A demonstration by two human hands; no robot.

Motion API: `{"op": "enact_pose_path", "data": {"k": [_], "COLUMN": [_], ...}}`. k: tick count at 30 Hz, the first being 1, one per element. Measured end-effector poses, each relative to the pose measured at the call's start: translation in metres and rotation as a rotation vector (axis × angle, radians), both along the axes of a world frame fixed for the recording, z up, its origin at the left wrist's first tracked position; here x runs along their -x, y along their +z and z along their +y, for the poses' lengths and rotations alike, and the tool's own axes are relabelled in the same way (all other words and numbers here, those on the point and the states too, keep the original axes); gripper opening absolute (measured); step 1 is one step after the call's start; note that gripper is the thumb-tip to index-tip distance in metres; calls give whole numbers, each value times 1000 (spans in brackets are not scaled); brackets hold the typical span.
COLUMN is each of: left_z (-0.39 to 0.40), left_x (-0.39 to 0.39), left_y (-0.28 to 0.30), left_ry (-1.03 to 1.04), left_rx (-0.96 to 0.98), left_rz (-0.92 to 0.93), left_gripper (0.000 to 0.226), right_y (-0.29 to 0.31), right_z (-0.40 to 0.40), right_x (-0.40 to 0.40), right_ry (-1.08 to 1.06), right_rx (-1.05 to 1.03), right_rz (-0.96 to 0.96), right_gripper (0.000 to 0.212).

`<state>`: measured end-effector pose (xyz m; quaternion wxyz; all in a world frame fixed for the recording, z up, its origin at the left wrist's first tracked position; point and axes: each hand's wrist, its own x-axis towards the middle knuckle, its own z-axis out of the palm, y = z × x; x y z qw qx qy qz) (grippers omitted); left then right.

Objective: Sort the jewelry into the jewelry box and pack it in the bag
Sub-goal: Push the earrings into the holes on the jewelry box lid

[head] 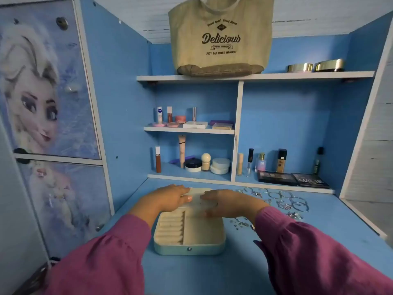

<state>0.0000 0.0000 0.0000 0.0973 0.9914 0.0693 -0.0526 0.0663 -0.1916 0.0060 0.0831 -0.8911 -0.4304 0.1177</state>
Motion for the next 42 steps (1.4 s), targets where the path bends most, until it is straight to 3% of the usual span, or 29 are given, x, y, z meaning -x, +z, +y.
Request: {"op": "enact_pose_path", "data": {"k": [6, 21, 26, 30, 32, 34, 37, 42], "left_z": [5, 26, 33, 41, 43, 44, 46, 38], "left_x": [0, -24, -27, -29, -31, -32, -37, -41], "left_y": [-17, -50, -57, -59, -60, -61, -61, -58], "left_ry": [31, 214, 299, 408, 454, 489, 546, 554], "left_rx": [40, 304, 732, 827, 892, 926, 974, 915], "left_rz": [24, -226, -424, -527, -548, -592, -627, -621], "left_gripper": [58, 53, 47, 54, 43, 11, 7, 35], "right_y": [-16, -30, -28, -25, -24, -23, -26, -27], "right_z": [4, 23, 16, -3, -13, -23, -31, -32], "right_x": [-3, -41, -48, -57, -59, -61, -60, -54], "right_ry": [20, 19, 0, -55, -90, -140, -153, -127], "right_rx": [-29, -214, -278, -393, -387, -358, -311, -235], "right_rz": [9, 63, 51, 0, -3, 9, 42, -19], "right_gripper": [53, 44, 39, 23, 18, 15, 12, 18]}}
